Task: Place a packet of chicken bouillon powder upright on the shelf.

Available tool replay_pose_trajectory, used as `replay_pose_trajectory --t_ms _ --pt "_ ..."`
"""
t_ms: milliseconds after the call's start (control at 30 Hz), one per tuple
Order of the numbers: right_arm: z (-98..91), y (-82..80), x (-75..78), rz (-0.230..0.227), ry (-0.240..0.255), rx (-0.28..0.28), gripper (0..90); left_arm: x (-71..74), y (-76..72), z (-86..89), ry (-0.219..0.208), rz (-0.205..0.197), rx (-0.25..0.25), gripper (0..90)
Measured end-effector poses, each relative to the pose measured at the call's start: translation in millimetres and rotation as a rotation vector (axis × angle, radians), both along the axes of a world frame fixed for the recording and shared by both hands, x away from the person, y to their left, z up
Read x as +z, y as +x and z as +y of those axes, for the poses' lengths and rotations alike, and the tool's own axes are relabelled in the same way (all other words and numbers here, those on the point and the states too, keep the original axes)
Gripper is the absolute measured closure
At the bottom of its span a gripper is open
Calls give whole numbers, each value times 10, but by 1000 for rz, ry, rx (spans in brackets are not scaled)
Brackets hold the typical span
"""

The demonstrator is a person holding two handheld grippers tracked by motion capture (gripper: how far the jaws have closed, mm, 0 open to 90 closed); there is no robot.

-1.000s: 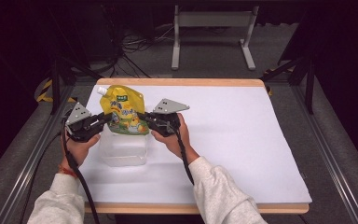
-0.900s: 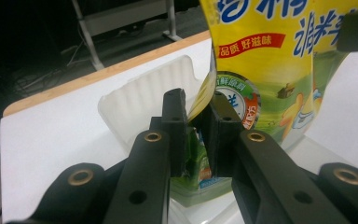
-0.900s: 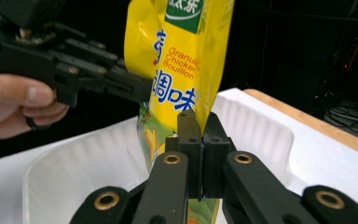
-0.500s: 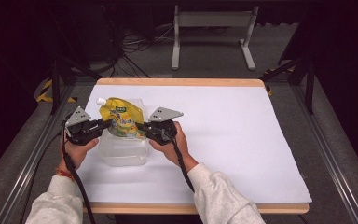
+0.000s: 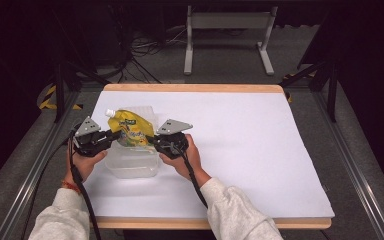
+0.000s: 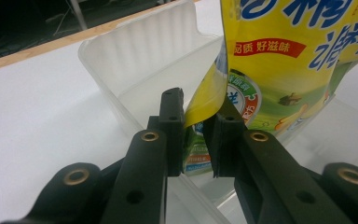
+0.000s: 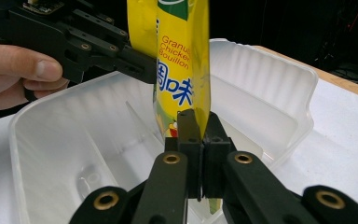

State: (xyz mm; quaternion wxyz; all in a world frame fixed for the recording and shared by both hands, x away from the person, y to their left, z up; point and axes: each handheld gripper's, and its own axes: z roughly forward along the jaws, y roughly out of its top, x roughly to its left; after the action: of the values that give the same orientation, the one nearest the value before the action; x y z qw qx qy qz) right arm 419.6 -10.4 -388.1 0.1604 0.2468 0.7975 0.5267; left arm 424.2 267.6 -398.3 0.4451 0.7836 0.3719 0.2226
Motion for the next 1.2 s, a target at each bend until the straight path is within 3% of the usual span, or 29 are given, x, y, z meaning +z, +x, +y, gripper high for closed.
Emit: replay_pose_trajectory --t_ms 533,667,933,1200 --pt "3 20 11 -20 -24 9 888 -5 -37 -66 14 -9 54 763" --pt "-2 22 14 -21 -26 7 882 -2 -64 -101 29 -34 77 740" --pt "7 14 36 -36 -47 12 883 15 -97 -106 31 -43 97 712" --pt "8 6 50 -40 -39 5 861 49 -122 -72 -14 -54 98 677"
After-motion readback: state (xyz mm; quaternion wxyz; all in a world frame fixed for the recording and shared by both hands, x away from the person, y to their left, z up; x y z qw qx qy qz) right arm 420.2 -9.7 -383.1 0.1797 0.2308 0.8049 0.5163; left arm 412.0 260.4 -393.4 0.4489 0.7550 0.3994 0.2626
